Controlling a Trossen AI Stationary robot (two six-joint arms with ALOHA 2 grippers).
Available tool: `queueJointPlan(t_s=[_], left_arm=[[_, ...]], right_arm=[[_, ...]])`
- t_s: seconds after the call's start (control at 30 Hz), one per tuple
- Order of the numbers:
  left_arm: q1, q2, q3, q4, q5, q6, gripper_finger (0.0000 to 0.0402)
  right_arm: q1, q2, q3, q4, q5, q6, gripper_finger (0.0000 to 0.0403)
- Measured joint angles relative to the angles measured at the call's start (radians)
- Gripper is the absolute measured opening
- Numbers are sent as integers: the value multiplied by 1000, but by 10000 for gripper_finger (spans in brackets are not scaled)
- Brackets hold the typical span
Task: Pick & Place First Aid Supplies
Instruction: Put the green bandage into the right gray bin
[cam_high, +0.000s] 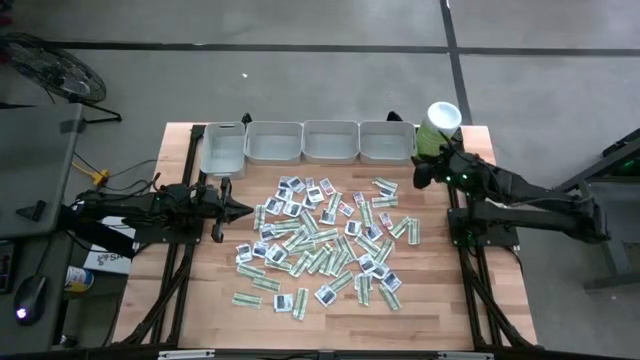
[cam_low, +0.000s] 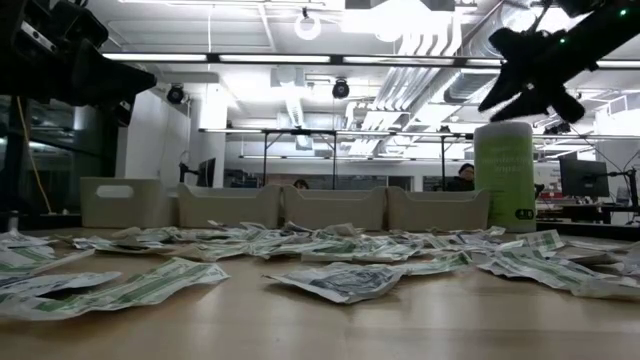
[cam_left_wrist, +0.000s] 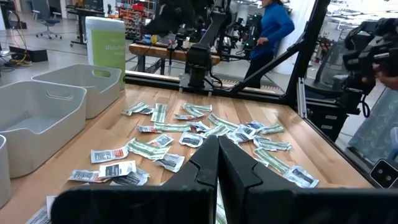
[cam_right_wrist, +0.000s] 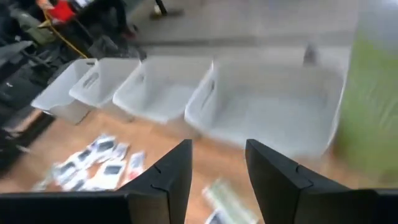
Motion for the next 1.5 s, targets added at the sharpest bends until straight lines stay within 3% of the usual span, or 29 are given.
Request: queueJointPlan(t_s=[0.2, 0.6, 1.0, 1.27, 1.5], left_arm=[[0, 0, 0, 0, 0, 0, 1], [0, 0, 0, -1, 0, 0, 1], [0, 0, 0, -4, 0, 0, 1], [0, 0, 0, -4, 0, 0, 1], [0, 0, 0, -4, 0, 0, 1]], right_arm=[[-46, 54, -44, -68, -219, 340, 144], [-48, 83, -236, 80, -265, 582, 144], [-79, 309, -243, 172, -271, 637, 144], [-153, 504, -243, 386, -342, 593, 144], [-183, 606, -242, 467, -367, 581, 144]])
